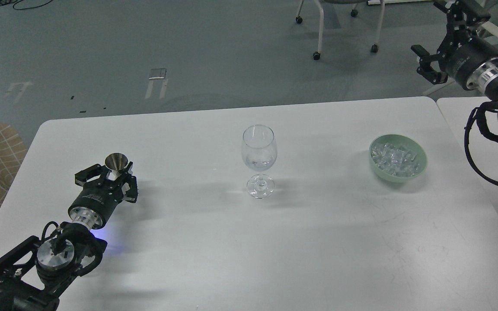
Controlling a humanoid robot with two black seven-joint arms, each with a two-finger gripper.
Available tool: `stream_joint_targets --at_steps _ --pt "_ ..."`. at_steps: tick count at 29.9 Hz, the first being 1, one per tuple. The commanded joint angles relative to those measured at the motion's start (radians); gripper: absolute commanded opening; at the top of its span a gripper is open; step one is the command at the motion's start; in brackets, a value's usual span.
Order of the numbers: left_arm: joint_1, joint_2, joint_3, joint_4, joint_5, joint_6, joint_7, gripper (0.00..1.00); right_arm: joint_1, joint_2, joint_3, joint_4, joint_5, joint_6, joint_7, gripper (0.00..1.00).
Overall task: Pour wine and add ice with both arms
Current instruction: 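Lower the jigger onto the table and open the left gripper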
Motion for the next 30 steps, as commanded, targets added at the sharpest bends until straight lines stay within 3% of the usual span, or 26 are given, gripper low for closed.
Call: stream_joint_targets --at_steps 1,9,21,30 --pt "0.001 0.005 0.000 0.000 0.000 0.001 0.000 0.38 0.000 0.001 0.000 0.002 -0.003 0.000 0.000 1.00" --pt "0.003 0.009 0.000 0.000 0.002 0.001 0.000 0.41 0.000 0.000 0.000 0.002 -0.003 0.000 0.000 1.00" --pt "0.003 0.009 0.002 0.000 0.003 0.035 0.000 0.55 0.000 -0.002 0.000 0.003 -0.001 0.000 0.000 1.00" --pt "0.012 0.040 0.000 -0.006 0.002 0.035 0.002 0.82 -0.002 -0.005 0.000 0.003 -0.003 0.000 0.000 1.00"
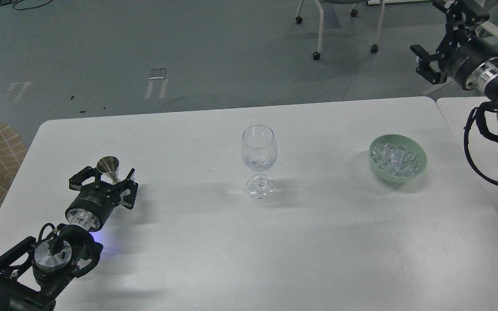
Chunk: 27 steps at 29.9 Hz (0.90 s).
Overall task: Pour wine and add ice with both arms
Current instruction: 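Lower the jigger onto the table and open the left gripper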
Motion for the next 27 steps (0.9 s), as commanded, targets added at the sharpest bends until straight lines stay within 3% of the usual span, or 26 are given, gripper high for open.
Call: stream_joint_targets --at_steps 1,6,17,27 --pt "0.002 0.015 0.000 -0.002 -0.001 0.000 0.000 0.84 -0.001 -0.001 0.001 0.000 0.001 0.000 0.000 1.00" --pt "0.002 0.019 -0.002 -0.005 -0.001 -0.001 0.002 0.96 0.000 0.006 0.001 -0.002 0.000 0.000 0.002 1.00" --pt "0.033 0.091 0.000 -0.038 -0.004 -0.011 0.020 0.97 -0.001 -0.002 0.001 -0.002 0.001 0.000 0.002 1.00" --pt "0.134 0.153 -0.042 -0.113 -0.001 -0.014 0.049 0.97 -0.001 -0.004 0.001 -0.002 0.001 0.000 0.000 1.00"
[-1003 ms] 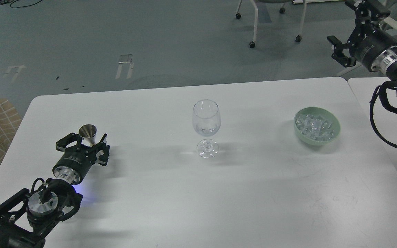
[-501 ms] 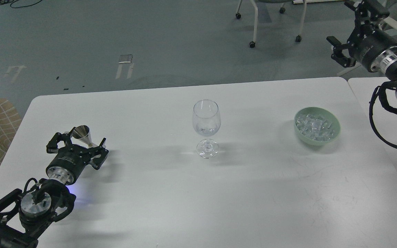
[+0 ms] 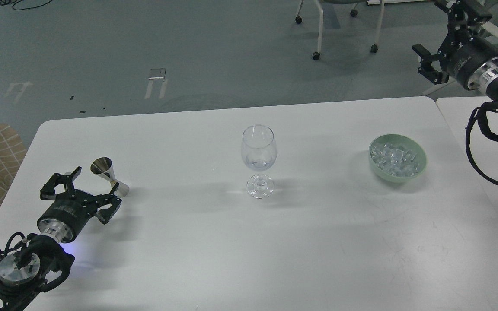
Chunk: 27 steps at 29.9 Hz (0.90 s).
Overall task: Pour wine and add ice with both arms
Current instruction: 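Lower the jigger onto the table and open the left gripper, then raise the left arm away and move the right gripper to the ice bowl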
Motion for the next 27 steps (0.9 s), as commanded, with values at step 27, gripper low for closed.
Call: stream_joint_targets --at_steps 27 --pt "0.093 0.216 -0.355 -0.039 0.478 -0.200 -0.043 0.97 0.010 -0.012 0.000 0.003 -0.023 -0.003 0.006 1.00"
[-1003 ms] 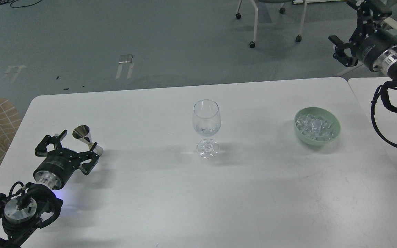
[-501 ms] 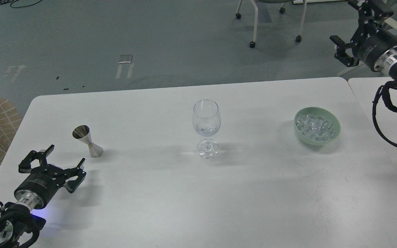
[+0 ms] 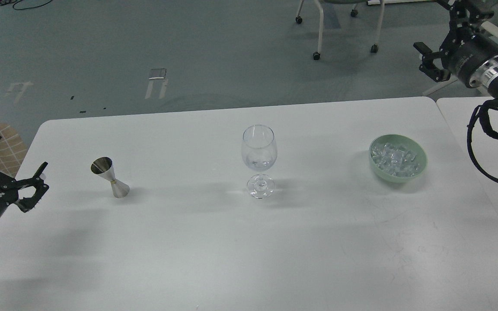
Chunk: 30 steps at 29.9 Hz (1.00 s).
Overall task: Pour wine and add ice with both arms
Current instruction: 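Raise the left arm away and move the right gripper to the ice bowl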
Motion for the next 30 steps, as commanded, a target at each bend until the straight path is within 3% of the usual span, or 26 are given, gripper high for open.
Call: stream_joint_targets --at_steps 1,8,10,13,20,30 --pt "-0.118 -0.003 -0.011 -0.001 0.083 0.008 0.003 0.97 0.003 -0.009 0.000 0.000 -0.029 -0.001 0.004 1.00" --pt "-0.368 -0.067 0.007 0.058 0.192 0.128 0.034 0.97 0.009 -0.012 0.000 0.003 -0.131 -0.001 0.008 1.00" --pt "-0.497 -0.139 0.065 0.149 0.255 0.131 0.103 0.97 0.009 -0.012 0.000 0.008 -0.190 0.000 0.011 1.00" --pt "-0.598 -0.202 0.129 0.233 0.267 0.136 0.146 0.97 0.009 -0.012 0.000 0.020 -0.248 0.000 0.011 1.00" --pt "-0.683 -0.298 0.185 0.301 0.269 0.136 0.155 0.97 -0.015 -0.106 -0.005 0.156 -0.489 -0.003 0.010 1.00" --pt "-0.755 -0.446 0.190 0.427 0.350 0.136 0.157 0.97 -0.169 -0.385 -0.014 0.481 -0.906 -0.012 0.007 1.00"
